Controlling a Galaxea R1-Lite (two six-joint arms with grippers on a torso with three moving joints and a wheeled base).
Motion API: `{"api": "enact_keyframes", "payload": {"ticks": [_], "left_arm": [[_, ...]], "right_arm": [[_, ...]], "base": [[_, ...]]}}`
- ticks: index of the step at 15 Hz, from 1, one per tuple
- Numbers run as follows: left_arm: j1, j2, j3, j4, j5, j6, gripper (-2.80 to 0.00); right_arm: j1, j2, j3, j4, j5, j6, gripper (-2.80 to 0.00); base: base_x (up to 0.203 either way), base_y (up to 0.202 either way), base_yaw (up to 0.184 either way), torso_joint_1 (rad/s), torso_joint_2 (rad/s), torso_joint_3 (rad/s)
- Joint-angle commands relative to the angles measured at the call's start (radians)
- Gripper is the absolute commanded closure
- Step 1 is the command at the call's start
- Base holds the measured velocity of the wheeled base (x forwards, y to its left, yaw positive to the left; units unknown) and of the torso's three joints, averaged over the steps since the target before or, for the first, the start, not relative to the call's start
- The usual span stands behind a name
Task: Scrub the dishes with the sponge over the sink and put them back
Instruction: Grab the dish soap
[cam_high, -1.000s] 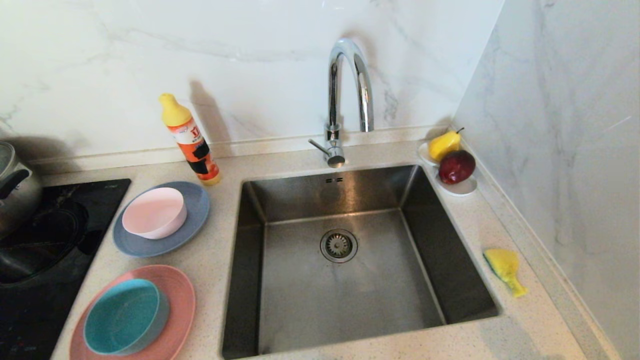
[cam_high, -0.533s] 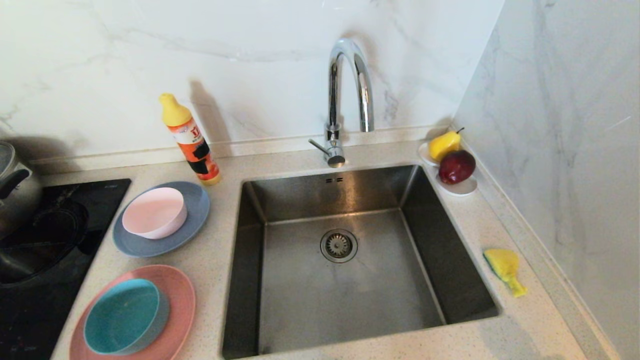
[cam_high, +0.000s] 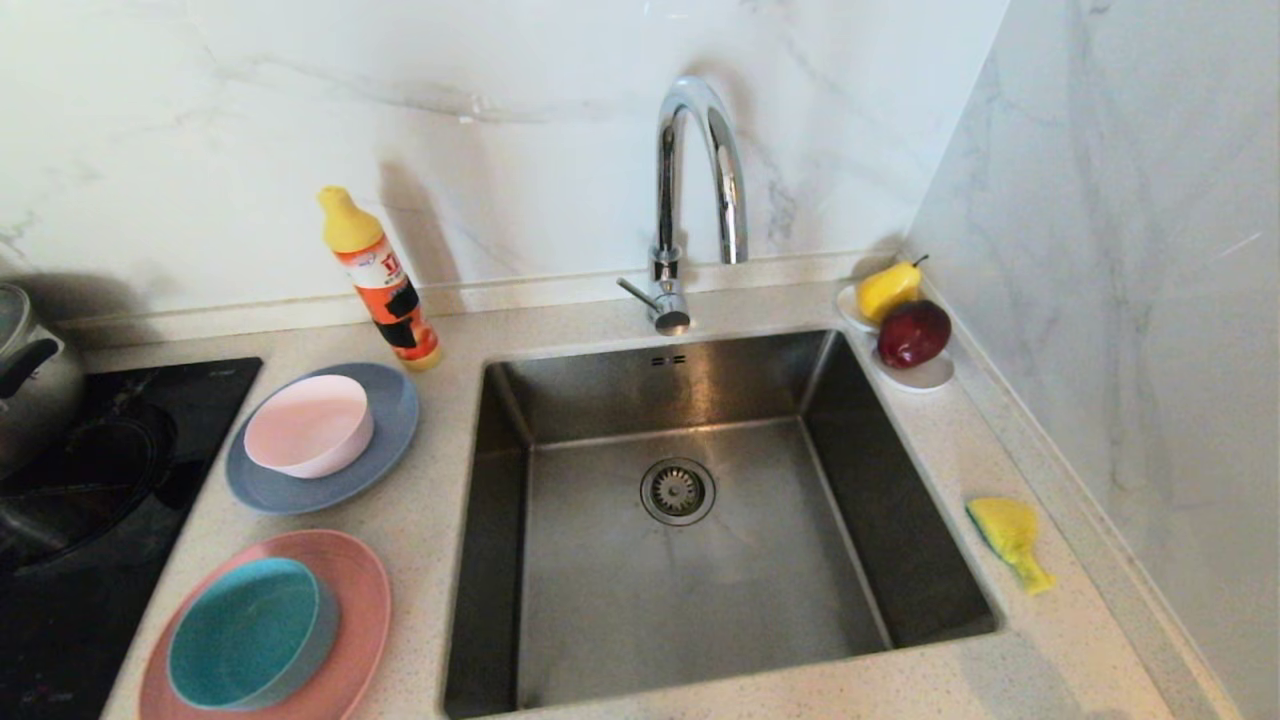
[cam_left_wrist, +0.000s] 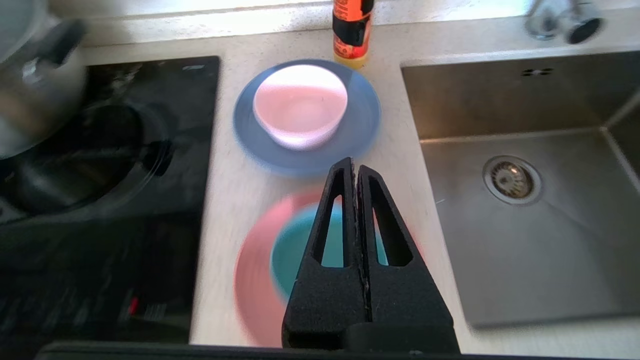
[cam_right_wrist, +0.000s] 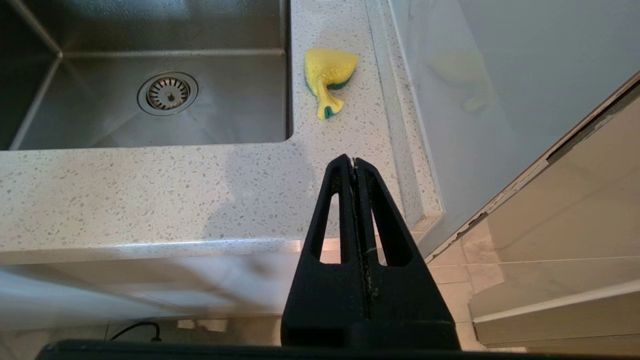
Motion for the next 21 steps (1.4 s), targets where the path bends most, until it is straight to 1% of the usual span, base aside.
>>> {"api": "enact_keyframes", "payload": {"ticks": [1,4,6,7,8,9,10,13,15,16,21], "left_arm": [[0.0,0.42,-0.047,-0.169,0.011,-0.003,0.0],[-0.004,0.785,-0.099,-0.488,0.061,-0.004,0.0],[-0.006,0.947,-0.141,-0.678,0.105,-0.004,0.0],[-0.007,0.998,-0.162,-0.749,0.126,-0.008,0.0],[-0.008,1.031,-0.176,-0.784,0.141,-0.014,0.0],[-0.008,1.055,-0.187,-0.797,0.147,-0.031,0.0],[-0.008,1.077,-0.2,-0.804,0.15,-0.053,-2.8],[-0.008,1.127,-0.218,-0.852,0.15,-0.069,-2.8],[-0.008,1.161,-0.23,-0.925,0.151,-0.069,-2.8],[-0.008,1.175,-0.238,-0.944,0.15,-0.069,-2.8],[-0.008,1.275,-0.338,-0.973,0.147,-0.099,-2.8]], "right_arm": [[0.0,0.0,0.0,0.0,0.0,0.0,0.0],[0.0,0.0,0.0,0.0,0.0,0.0,0.0],[0.0,0.0,0.0,0.0,0.0,0.0,0.0],[0.0,0.0,0.0,0.0,0.0,0.0,0.0],[0.0,0.0,0.0,0.0,0.0,0.0,0.0],[0.0,0.0,0.0,0.0,0.0,0.0,0.0],[0.0,0.0,0.0,0.0,0.0,0.0,0.0],[0.0,0.0,0.0,0.0,0.0,0.0,0.0],[0.0,0.0,0.0,0.0,0.0,0.0,0.0],[0.0,0.0,0.0,0.0,0.0,0.0,0.0],[0.0,0.0,0.0,0.0,0.0,0.0,0.0]], "base": [[0.0,0.0,0.0,0.0,0.0,0.0],[0.0,0.0,0.0,0.0,0.0,0.0],[0.0,0.0,0.0,0.0,0.0,0.0],[0.0,0.0,0.0,0.0,0.0,0.0],[0.0,0.0,0.0,0.0,0.0,0.0],[0.0,0.0,0.0,0.0,0.0,0.0],[0.0,0.0,0.0,0.0,0.0,0.0],[0.0,0.0,0.0,0.0,0.0,0.0],[0.0,0.0,0.0,0.0,0.0,0.0],[0.0,0.0,0.0,0.0,0.0,0.0],[0.0,0.0,0.0,0.0,0.0,0.0]]}}
